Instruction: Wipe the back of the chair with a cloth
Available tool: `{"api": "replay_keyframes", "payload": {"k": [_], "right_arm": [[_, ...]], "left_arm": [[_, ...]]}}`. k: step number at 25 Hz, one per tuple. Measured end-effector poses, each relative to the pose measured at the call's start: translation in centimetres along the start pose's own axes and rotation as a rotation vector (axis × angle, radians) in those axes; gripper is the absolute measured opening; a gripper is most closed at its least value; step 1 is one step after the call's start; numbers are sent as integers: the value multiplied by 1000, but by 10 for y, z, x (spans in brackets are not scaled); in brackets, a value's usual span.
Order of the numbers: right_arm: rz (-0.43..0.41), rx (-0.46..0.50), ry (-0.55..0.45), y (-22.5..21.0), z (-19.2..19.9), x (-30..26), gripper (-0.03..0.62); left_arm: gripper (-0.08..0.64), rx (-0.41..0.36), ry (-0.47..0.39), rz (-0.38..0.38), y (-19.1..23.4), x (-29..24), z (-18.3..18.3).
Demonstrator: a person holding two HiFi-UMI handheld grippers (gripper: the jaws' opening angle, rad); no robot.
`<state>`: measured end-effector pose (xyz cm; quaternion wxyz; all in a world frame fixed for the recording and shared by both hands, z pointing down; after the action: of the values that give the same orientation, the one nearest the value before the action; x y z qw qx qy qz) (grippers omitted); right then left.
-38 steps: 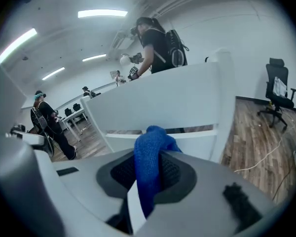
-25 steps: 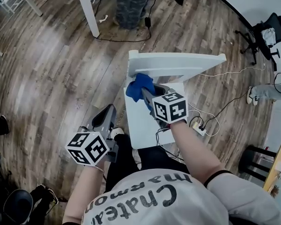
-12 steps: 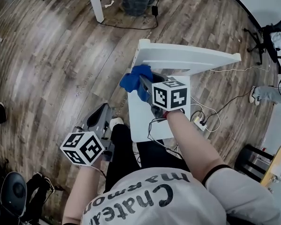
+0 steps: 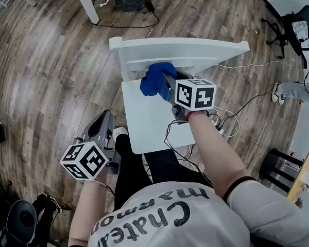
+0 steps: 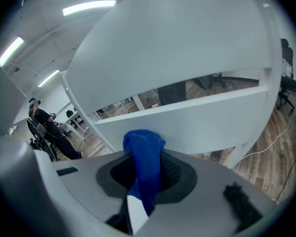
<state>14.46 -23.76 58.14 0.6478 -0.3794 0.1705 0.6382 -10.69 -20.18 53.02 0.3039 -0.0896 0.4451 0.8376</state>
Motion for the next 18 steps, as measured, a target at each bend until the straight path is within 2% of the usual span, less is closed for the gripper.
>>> {"api": "replay_keyframes", "payload": {"k": [10, 18], "right_arm": [[137, -44, -31, -119, -2, 39, 86], [215, -140, -57, -167, 0, 63, 86]], "left_arm": [[8, -41, 39, 30, -51, -36, 21], [8, -73, 50, 43, -72, -46, 27]]}}
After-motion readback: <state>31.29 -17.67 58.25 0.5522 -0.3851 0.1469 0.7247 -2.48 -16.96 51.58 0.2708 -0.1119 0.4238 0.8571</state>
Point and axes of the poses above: the fingertips, and each gripper's own axes: x backward along the fingers, y to its left, z out of its underside, the point moved 3 cm from there along x, backward along the fingers, and after that the axes turned 7 degrees about z, right-handed, at the moved point
